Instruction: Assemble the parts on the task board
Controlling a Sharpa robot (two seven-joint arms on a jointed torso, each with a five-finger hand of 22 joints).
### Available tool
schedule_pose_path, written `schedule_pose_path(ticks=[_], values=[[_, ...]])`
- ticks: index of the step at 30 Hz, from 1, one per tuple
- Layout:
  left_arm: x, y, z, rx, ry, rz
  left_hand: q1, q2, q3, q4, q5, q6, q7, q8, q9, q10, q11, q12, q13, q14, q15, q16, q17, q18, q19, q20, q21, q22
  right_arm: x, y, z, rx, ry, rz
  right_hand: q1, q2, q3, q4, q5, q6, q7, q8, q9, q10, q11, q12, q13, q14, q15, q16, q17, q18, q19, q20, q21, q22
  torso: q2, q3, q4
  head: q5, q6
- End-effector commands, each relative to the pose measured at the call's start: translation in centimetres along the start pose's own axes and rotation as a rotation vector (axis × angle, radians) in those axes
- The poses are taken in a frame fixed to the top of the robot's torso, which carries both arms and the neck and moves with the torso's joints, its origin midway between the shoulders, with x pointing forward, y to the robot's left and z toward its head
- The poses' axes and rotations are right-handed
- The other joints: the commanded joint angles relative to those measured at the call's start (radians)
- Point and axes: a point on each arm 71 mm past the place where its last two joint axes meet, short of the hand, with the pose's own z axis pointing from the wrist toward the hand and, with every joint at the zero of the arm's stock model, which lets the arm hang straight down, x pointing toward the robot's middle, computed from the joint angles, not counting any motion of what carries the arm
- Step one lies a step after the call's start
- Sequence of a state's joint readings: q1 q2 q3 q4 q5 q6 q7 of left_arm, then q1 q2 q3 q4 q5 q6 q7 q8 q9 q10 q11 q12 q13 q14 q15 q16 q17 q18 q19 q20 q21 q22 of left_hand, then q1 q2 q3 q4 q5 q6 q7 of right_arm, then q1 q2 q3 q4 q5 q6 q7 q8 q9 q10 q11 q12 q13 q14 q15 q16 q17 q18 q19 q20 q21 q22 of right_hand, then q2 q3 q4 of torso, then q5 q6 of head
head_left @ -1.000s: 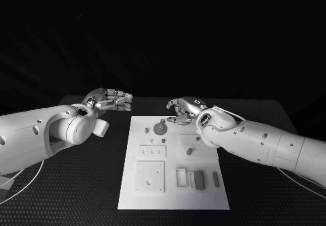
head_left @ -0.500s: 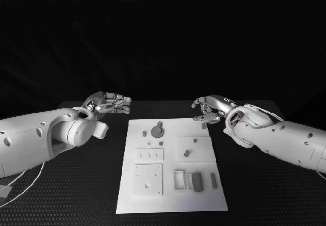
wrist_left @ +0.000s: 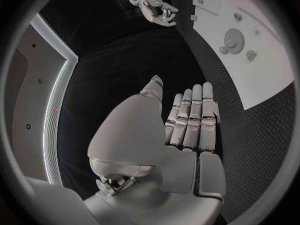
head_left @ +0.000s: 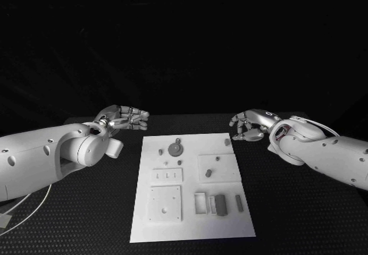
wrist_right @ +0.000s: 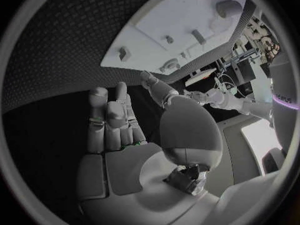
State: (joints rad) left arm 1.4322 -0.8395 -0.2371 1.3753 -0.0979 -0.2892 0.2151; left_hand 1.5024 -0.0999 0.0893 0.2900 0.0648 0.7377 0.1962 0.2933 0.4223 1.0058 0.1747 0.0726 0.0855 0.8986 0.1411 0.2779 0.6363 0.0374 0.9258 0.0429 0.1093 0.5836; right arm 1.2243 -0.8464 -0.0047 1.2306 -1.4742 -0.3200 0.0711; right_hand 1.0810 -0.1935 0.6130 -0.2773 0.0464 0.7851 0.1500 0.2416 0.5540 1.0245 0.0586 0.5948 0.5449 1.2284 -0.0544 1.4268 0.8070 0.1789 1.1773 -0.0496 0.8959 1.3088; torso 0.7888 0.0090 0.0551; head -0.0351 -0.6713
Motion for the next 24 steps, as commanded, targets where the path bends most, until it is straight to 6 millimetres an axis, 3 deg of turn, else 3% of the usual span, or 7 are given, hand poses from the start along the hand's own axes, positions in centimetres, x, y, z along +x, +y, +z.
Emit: schedule_pose_path(ticks=[1, 5, 6, 8, 12, 20, 24], values=[[0.3, 0.0, 0.1, 0.012, 0.021, -0.004, 0.002, 0.003, -0.004, 0.0, -0.003, 0.0, 0.006, -0.002, -0.001, -0.001, -0.001, -0.003, 0.0, 0.0, 0.006, -0.004, 0.002, 0.02, 0.001, 0.003, -0.003, -0.001, 0.6, -0.3, 0.1, -0.077, -0.01, -0.096, -0.002, -0.015, -0.005, 0.004, 0.001, 0.012, 0.016, -0.002, 0.001, 0.009, -0.002, -0.007, -0.007, -0.005, 0.001, -0.006, -0.002, 0.083, -0.002, 0.006, -0.007, 0.011, 0.001, 0.0006, -0.0024, -0.005, 0.002], [0.2, 0.1, 0.0, 0.009, 0.021, -0.005, 0.001, 0.003, -0.005, 0.0, -0.003, -0.001, 0.008, -0.002, -0.001, -0.002, 0.0, -0.004, -0.001, 0.0, 0.006, -0.004, 0.002, 0.02, 0.001, 0.003, -0.004, -0.001, 1.5, -0.9, 0.5, -0.063, 0.005, -0.091, -0.003, -0.026, -0.003, 0.014, 0.001, 0.012, 0.011, -0.001, 0.001, 0.02, -0.006, -0.01, -0.012, -0.005, -0.003, -0.006, -0.003, 0.083, 0.0, 0.006, -0.008, 0.01, 0.0, 0.0012, 0.0006, -0.005, 0.0], [0.2, 0.2, 0.0, 0.008, 0.021, -0.005, 0.001, 0.003, -0.005, 0.0, -0.003, -0.001, 0.008, -0.002, -0.001, -0.002, 0.0, -0.004, -0.001, 0.0, 0.006, -0.005, 0.002, 0.02, 0.001, 0.003, -0.004, -0.001, 1.7, -0.9, 0.5, -0.06, 0.01, -0.09, -0.003, -0.026, -0.002, 0.014, 0.001, 0.012, 0.011, -0.001, 0.002, 0.021, -0.006, -0.01, -0.013, -0.005, -0.003, -0.006, -0.003, 0.083, 0.0, 0.006, -0.008, 0.01, 0.001, 0.0029, 0.0006, -0.003, -0.001], [0.3, 0.3, 0.1, 0.006, 0.02, -0.005, 0.001, 0.003, -0.005, 0.0, -0.003, -0.001, 0.008, -0.003, -0.001, -0.003, 0.0, -0.004, -0.001, 0.0, 0.006, -0.005, 0.002, 0.02, 0.001, 0.003, -0.004, -0.001, 2.1, -1.0, 0.6, -0.055, 0.018, -0.089, -0.002, -0.026, -0.002, 0.015, 0.001, 0.012, 0.01, -0.001, 0.002, 0.022, -0.006, -0.011, -0.013, -0.005, -0.004, -0.006, -0.003, 0.083, 0.0, 0.006, -0.009, 0.01, 0.0, 0.0005, 0.0023, -0.003, -0.003], [0.3, 0.4, 0.1, 0.005, 0.022, -0.006, 0.001, 0.003, -0.005, 0.0, -0.003, -0.002, 0.008, -0.003, -0.001, -0.003, 0.0, -0.004, -0.001, 0.0, 0.006, -0.005, 0.002, 0.02, 0.001, 0.003, -0.004, -0.001, 3.1, -1.1, 1.0, -0.049, 0.028, -0.083, 0.0, -0.025, -0.001, 0.017, 0.001, 0.011, 0.009, -0.001, 0.002, 0.025, -0.007, -0.011, -0.015, -0.005, -0.005, -0.007, -0.003, 0.083, 0.0, 0.006, -0.009, 0.01, 0.002, 0.0056, 0.0037, -0.003, -0.001], [0.4, 0.4, 0.1, 0.003, 0.025, -0.006, 0.001, 0.004, -0.005, 0.0, -0.003, -0.002, 0.009, -0.003, -0.001, -0.003, 0.0, -0.005, -0.001, 0.0, 0.006, -0.005, 0.002, 0.02, 0.001, 0.003, -0.004, -0.001, 3.9, -0.6, 1.5, -0.053, 0.033, -0.081, 0.004, -0.018, 0.002, 0.02, 0.001, 0.008, 0.009, -0.002, 0.002, 0.033, -0.009, -0.009, -0.016, -0.005, -0.006, -0.007, -0.004, 0.083, 0.001, 0.006, -0.01, 0.009, 0.002, 0.0058, 0.004, 0.0, -0.005], [0.4, 0.4, 0.1, 0.003, 0.025, -0.006, 0.001, 0.004, -0.006, 0.0, -0.003, -0.002, 0.009, -0.003, -0.001, -0.003, 0.0, -0.005, -0.001, 0.0, 0.006, -0.006, 0.003, 0.02, 0.001, 0.003, -0.004, -0.001, 4.2, -0.6, 1.6, -0.052, 0.043, -0.079, 0.005, -0.015, 0.002, 0.021, 0.001, 0.007, 0.009, -0.002, 0.002, 0.034, -0.009, -0.009, -0.016, -0.005, -0.006, -0.007, -0.004, 0.083, 0.001, 0.006, -0.011, 0.009, 0.002, 0.004, 0.0037, 0.0, -0.005]])
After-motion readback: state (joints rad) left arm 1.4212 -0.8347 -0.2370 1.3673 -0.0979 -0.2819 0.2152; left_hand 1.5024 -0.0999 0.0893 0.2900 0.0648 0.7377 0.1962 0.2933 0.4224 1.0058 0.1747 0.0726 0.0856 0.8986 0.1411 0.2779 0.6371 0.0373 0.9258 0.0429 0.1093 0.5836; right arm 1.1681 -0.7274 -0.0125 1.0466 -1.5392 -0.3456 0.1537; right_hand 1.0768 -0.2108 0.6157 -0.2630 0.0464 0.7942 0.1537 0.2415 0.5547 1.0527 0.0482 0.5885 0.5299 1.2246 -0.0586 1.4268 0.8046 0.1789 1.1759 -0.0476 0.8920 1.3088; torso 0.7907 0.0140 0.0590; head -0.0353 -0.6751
